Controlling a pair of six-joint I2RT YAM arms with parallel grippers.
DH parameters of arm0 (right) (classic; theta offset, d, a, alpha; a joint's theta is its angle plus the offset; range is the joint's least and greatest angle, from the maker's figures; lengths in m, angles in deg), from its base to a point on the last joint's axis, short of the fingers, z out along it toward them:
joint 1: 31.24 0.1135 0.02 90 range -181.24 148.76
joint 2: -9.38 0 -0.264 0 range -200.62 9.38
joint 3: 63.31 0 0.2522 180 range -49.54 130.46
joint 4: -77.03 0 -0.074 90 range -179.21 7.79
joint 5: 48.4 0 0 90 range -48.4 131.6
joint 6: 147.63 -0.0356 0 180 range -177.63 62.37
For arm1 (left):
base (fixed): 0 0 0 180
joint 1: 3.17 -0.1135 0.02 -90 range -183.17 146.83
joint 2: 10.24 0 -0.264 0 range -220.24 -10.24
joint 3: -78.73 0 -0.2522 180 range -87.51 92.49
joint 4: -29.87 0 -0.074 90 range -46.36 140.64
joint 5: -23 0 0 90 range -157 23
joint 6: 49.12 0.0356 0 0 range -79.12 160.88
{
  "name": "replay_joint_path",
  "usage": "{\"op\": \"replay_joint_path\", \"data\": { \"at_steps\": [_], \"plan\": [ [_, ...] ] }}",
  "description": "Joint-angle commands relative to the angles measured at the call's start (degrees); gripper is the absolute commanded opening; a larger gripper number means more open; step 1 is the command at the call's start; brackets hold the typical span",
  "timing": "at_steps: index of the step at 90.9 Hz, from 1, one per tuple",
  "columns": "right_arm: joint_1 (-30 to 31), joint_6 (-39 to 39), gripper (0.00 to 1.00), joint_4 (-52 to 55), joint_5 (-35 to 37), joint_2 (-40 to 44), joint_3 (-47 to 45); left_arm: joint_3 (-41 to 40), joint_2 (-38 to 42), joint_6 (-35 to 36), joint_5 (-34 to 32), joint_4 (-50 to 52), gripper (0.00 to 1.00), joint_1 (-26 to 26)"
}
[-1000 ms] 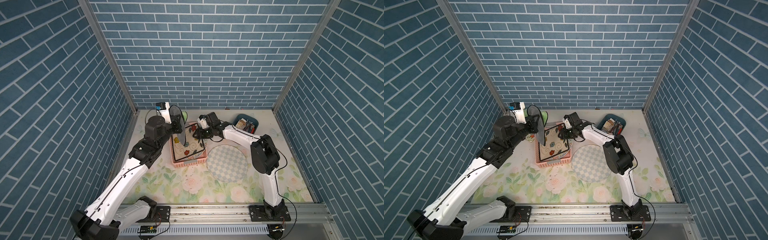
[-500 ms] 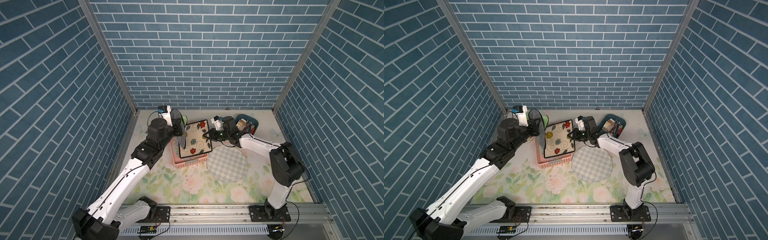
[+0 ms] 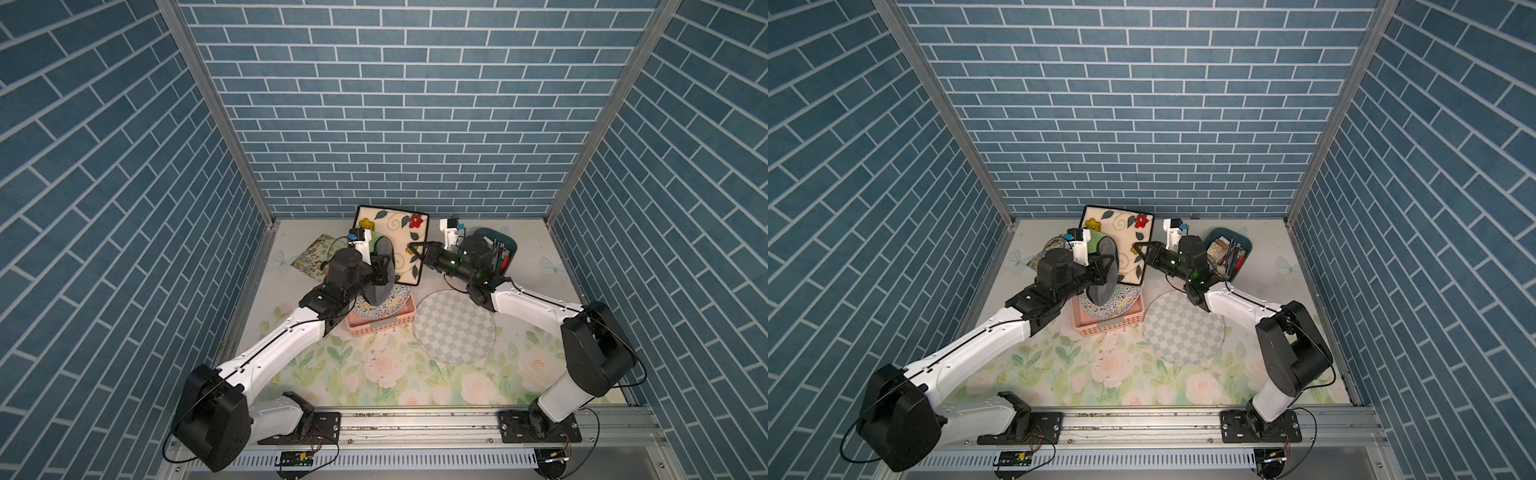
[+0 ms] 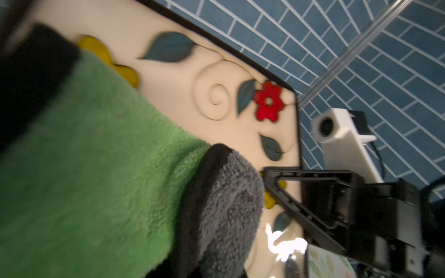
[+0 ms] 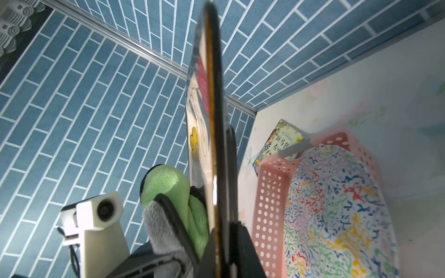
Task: Wipe the wet plate dry
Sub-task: Wipe the plate with towel.
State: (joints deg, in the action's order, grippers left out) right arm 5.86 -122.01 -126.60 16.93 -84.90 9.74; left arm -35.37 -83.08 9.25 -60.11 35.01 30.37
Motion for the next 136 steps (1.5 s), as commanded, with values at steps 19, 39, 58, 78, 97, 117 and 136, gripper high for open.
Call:
{"op": "replay_joint_path", "data": {
  "at_steps": [19,39,58,78,97,117,136],
  "plan": [
    [-4.2,-13.4,0.0,-26.5,-2.0,10.6,-1.0,-2.9,4.4,-2.1,-5.8,1.9,0.0,-7.4],
    [1.9,-10.0,0.0,-27.1,-6.1,7.7,4.3,2.9,-4.4,-1.8,-4.0,0.2,0.0,1.5],
    [2.3,-1.1,0.0,-19.1,-7.7,14.7,0.0,5.2,-1.6,-2.8,-6.3,4.3,0.0,-10.7],
    [6.7,6.2,0.0,-16.2,-13.4,13.8,2.8,13.8,-12.9,2.4,-2.0,5.4,0.0,0.3],
    [2.4,6.2,0.0,-15.1,-6.8,22.0,-3.6,9.0,-7.7,-2.5,-0.2,-0.6,0.0,-7.7],
    [3.4,6.9,0.0,-14.9,-7.6,21.1,-2.3,13.8,-15.3,4.5,-1.7,3.7,0.0,6.1],
    [-1.6,5.0,0.0,-15.4,-4.7,26.0,-4.3,9.7,-8.7,1.9,0.3,1.9,0.0,1.7]
  ]
}}
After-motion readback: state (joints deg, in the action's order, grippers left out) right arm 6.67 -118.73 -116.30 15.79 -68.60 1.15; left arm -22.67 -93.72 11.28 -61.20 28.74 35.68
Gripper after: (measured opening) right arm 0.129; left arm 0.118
